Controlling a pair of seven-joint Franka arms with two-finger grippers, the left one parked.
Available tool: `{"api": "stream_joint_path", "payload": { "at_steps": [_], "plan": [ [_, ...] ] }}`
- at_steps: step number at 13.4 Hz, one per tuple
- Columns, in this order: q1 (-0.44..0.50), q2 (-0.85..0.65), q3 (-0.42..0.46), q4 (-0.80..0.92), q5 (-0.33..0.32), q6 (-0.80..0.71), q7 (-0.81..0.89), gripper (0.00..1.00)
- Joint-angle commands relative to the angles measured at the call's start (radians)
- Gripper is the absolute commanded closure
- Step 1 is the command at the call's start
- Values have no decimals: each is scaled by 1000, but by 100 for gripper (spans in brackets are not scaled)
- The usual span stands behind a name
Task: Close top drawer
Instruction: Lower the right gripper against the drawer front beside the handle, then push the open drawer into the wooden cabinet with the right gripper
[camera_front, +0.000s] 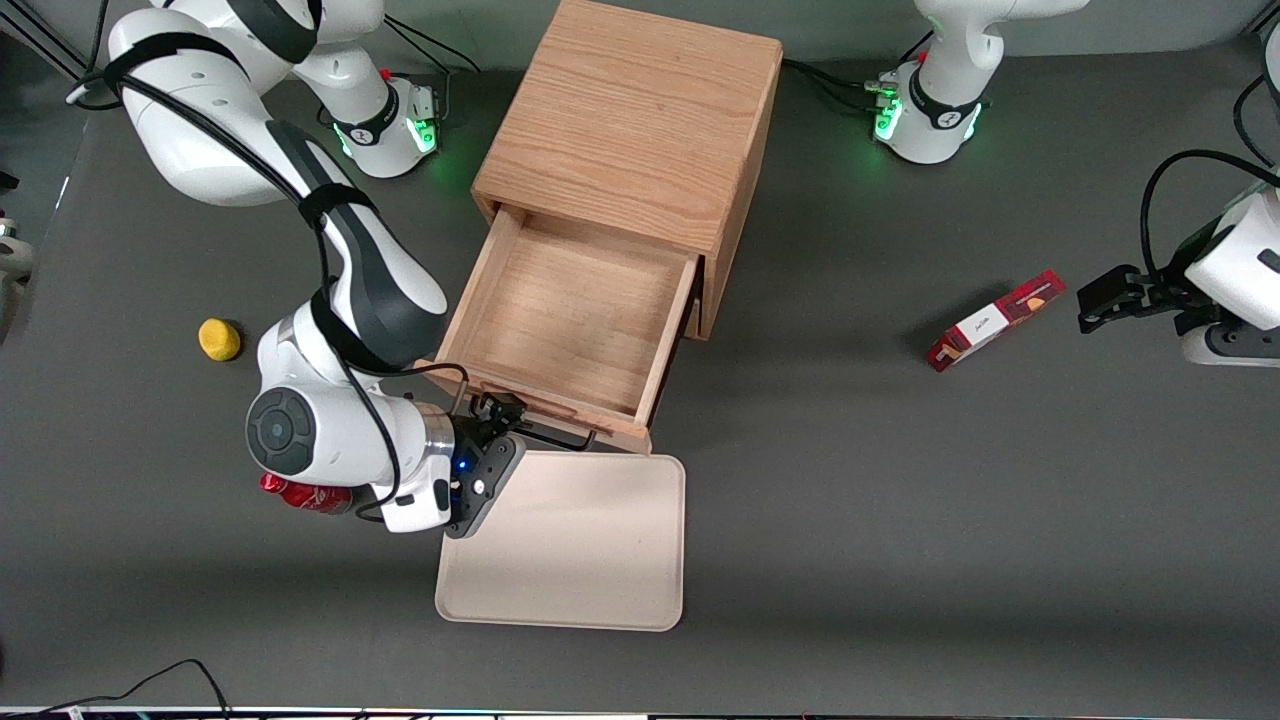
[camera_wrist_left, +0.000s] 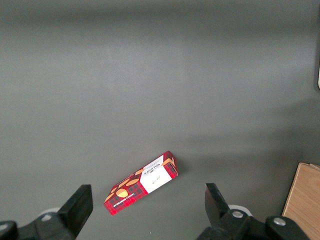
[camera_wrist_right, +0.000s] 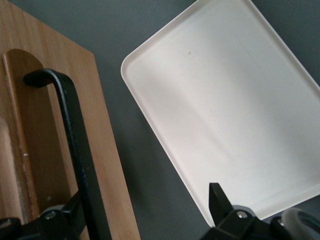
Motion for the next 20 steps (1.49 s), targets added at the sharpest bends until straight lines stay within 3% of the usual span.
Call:
{"api": "stream_joint_path", "payload": {
  "at_steps": [1,10,20],
  "plan": [
    [-3,-106,-4,-142,3,36,-1,0],
    [11,-276,-1,-431,3,170,17,0],
    [29,-414,43,-592,16,191,91,0]
  ]
}}
